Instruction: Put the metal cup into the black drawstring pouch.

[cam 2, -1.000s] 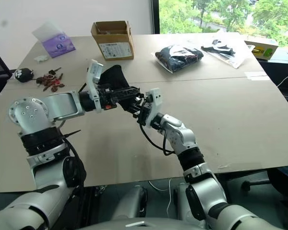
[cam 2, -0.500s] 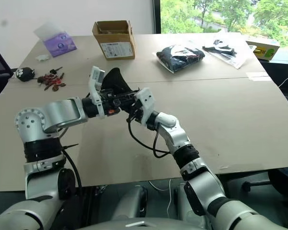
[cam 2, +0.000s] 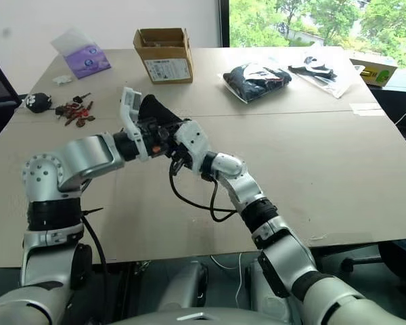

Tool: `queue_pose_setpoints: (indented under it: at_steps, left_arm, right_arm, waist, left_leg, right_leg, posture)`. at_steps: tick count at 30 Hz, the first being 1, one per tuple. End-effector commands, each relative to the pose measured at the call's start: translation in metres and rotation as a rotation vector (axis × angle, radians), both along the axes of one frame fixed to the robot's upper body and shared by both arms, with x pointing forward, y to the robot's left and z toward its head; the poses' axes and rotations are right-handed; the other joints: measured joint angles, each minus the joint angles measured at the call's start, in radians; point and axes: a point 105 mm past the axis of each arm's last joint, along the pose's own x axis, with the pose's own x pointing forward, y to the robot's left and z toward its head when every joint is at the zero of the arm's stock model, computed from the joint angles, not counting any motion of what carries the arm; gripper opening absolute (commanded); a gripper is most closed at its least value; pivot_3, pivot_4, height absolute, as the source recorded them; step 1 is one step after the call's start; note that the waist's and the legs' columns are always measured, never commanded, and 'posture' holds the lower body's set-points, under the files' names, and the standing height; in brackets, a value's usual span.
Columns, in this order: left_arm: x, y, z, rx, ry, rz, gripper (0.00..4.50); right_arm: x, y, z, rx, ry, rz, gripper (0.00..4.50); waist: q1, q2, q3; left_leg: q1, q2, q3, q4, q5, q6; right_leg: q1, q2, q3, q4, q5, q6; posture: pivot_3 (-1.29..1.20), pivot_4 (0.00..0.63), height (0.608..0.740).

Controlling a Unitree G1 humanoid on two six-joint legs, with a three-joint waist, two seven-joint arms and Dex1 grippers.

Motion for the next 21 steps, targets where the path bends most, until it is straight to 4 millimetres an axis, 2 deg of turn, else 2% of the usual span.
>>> queue_pose_setpoints:
  at_steps: [1,5,11,14,17,19,20,21]
  left_arm:
    - [-0.02,-0.024,0.019,-0.042,-0.083,-0.148,0.0]
    - [-0.025,-0.017,0.008,-0.035,-0.067,-0.125,0.0]
    - [-0.026,-0.01,-0.003,-0.013,-0.038,-0.084,0.0]
    - [-0.024,-0.003,-0.011,0.004,-0.017,-0.054,0.0]
    - [-0.022,0.004,-0.018,0.02,-0.011,-0.025,0.0]
    - [-0.021,0.009,-0.021,0.029,-0.009,-0.008,0.0]
    - [-0.02,0.011,-0.023,0.033,-0.012,0.0,0.0]
    - [-0.019,0.013,-0.024,0.034,-0.011,0.008,0.0]
  right_arm:
    - [-0.008,0.015,-0.004,-0.033,0.003,0.05,0.02]
    - [0.005,0.002,0.0,0.003,0.047,0.004,0.02]
    - [0.005,-0.008,-0.018,-0.119,0.039,0.023,0.02]
    - [0.003,-0.014,-0.016,-0.155,0.007,0.033,0.97]
    - [-0.001,-0.02,-0.01,-0.188,-0.027,0.055,2.36]
    - [-0.004,-0.026,-0.005,-0.224,-0.054,0.067,3.43]
    - [-0.007,-0.029,-0.003,-0.241,-0.06,0.081,3.59]
    - [-0.008,-0.032,-0.001,-0.255,-0.065,0.089,4.12]
  waist:
    - [-0.001,0.0,0.0]
    - [-0.003,0.0,0.0]
    - [0.0,0.0,0.0]
    - [0.0,0.0,0.0]
    - [0.0,0.0,0.0]
    - [0.001,0.0,0.0]
    - [0.001,0.0,0.0]
    - [0.001,0.0,0.0]
  left_leg:
    - [0.0,0.0,0.0,0.0,0.0,0.0]
    - [-0.001,0.0,-0.001,-0.001,0.0,0.0]
    - [-0.002,0.0,-0.001,-0.003,0.0,0.0]
    - [-0.002,0.0,-0.001,-0.003,0.0,0.0]
    - [-0.002,0.0,-0.001,-0.003,0.0,0.0]
    - [-0.002,0.0,-0.001,-0.003,0.0,0.0]
    - [-0.002,0.0,-0.001,-0.003,0.0,0.0]
    - [-0.002,0.0,-0.001,-0.004,0.0,0.0]
  right_leg:
    - [0.0,0.0,0.0,-0.001,0.0,0.0]
    - [0.0,0.0,0.0,-0.003,0.0,0.0]
    - [0.0,-0.001,-0.001,-0.007,0.0,0.0]
    - [0.0,-0.001,-0.001,-0.007,0.0,0.0]
    - [0.0,-0.001,-0.001,-0.007,0.0,0.0]
    - [0.0,-0.001,-0.001,-0.007,0.0,0.0]
    - [0.0,-0.001,-0.001,-0.007,0.0,0.0]
    - [0.0,-0.001,-0.002,-0.007,0.0,0.0]
  posture:
    - [0.0,0.15,0.74]
    - [0.0,0.15,0.74]
    - [0.0,0.15,0.74]
    - [0.0,0.15,0.74]
    - [0.0,0.15,0.74]
    - [0.0,0.15,0.74]
    - [0.0,0.15,0.74]
    - [0.0,0.15,0.74]
